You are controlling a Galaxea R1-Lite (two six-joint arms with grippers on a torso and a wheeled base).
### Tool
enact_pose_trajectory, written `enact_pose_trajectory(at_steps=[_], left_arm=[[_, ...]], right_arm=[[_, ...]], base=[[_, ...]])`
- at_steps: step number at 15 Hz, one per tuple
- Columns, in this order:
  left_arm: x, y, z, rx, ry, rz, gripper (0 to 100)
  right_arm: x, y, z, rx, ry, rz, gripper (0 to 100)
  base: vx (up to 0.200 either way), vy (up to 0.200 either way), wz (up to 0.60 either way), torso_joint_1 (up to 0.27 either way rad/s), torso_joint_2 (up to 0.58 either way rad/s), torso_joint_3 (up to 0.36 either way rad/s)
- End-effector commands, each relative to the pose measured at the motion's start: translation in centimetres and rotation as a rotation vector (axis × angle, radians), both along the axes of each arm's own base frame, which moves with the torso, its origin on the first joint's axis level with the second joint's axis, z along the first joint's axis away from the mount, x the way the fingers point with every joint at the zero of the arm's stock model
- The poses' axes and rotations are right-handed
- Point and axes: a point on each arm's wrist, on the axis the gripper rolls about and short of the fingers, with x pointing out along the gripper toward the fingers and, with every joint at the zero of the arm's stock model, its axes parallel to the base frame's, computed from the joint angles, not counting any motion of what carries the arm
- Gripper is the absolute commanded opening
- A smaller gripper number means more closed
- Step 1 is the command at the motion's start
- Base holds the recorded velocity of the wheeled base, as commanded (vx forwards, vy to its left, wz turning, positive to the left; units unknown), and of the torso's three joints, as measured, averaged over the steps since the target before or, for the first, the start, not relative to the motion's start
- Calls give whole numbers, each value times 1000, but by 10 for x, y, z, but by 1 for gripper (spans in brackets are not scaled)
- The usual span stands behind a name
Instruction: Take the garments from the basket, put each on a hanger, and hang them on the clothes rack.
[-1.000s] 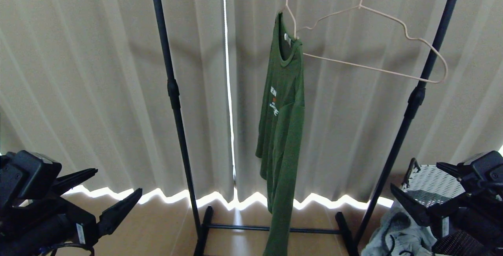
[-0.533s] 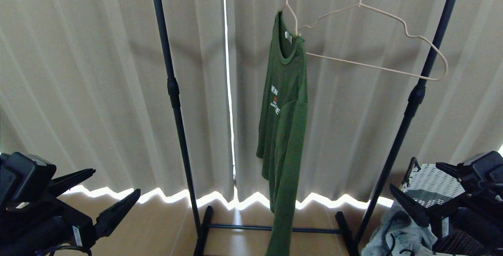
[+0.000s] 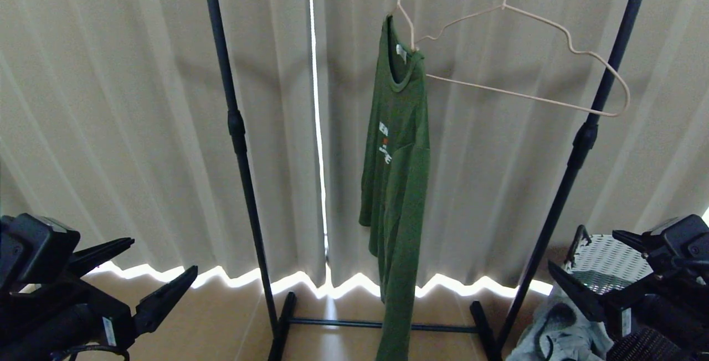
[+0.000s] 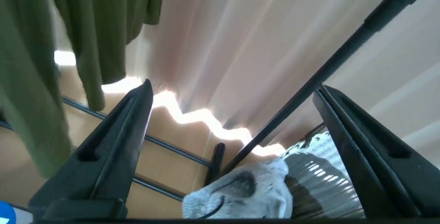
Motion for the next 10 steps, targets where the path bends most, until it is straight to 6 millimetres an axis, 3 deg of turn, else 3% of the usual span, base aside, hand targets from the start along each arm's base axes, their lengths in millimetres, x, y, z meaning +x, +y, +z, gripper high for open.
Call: enact_pose_trajectory(at_steps=[1, 4, 10], left_arm=[[0, 0, 0, 0, 0, 0, 100], [0, 0, -1, 3, 3, -1, 100], [0, 0, -2, 5, 7, -1, 100]], right_arm=[[0, 0, 0, 0, 0, 0, 100], [0, 0, 0, -1, 2, 0, 100], [0, 0, -1, -2, 5, 0, 100]], base=[[0, -200, 0, 2, 2, 7], [0, -200, 0, -2, -1, 2], [0, 0, 0, 0, 0, 0]])
